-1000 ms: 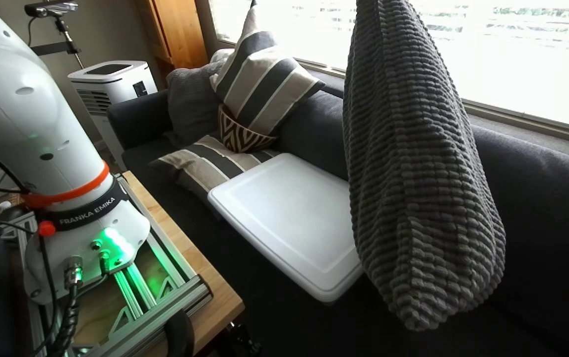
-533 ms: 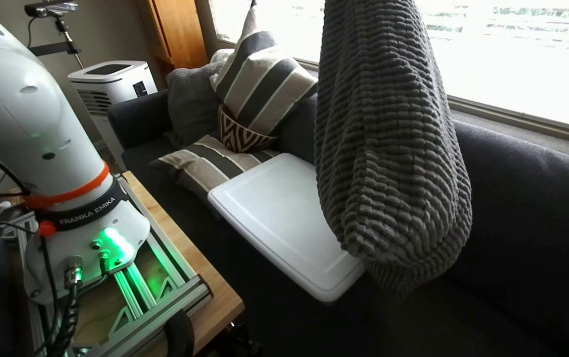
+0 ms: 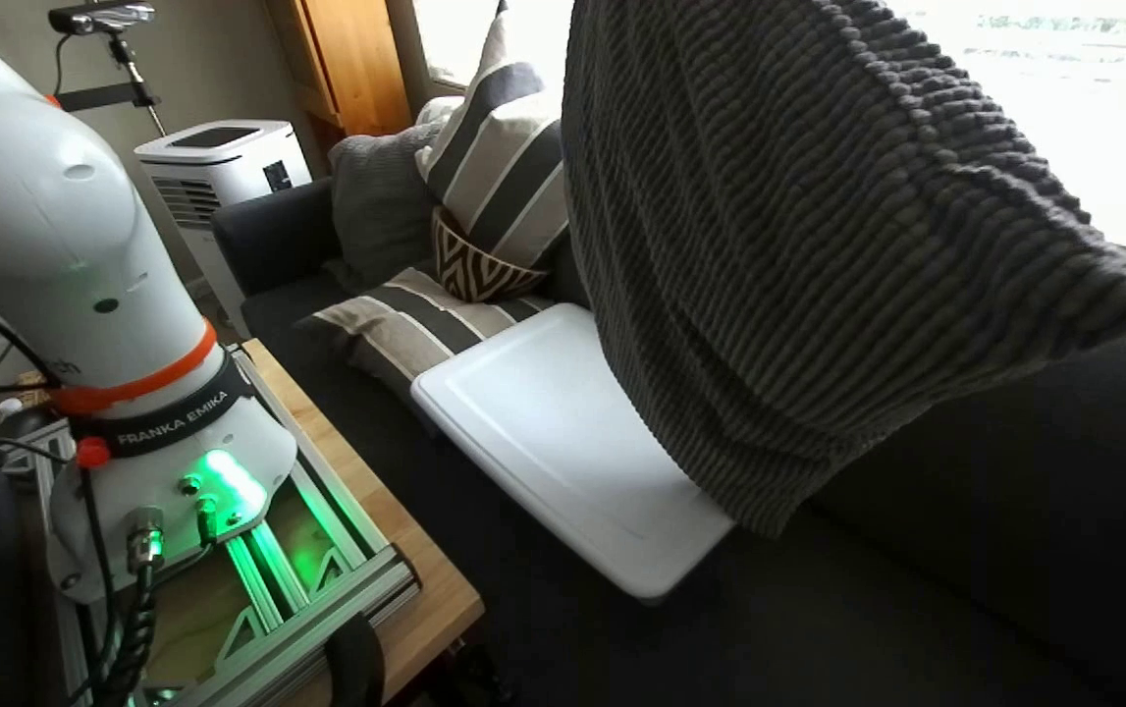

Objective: Pick up the grey pillow on the right and put it on the white lid

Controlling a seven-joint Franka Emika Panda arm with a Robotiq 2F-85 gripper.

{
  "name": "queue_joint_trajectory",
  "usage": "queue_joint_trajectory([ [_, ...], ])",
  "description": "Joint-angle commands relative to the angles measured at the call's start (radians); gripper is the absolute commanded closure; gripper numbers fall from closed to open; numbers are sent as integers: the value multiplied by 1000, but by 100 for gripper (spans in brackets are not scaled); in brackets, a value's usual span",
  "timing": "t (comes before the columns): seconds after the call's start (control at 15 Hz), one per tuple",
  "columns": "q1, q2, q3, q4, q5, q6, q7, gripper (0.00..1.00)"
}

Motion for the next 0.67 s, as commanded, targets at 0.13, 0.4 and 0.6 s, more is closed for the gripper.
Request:
queue_joint_trajectory([
  [0.13, 17, 76, 6, 51, -62, -28, -238, 98],
  [0.4, 6, 205, 16, 105, -181, 7, -256, 98],
  [0.6, 8, 338, 32, 209, -212, -31, -176, 98],
])
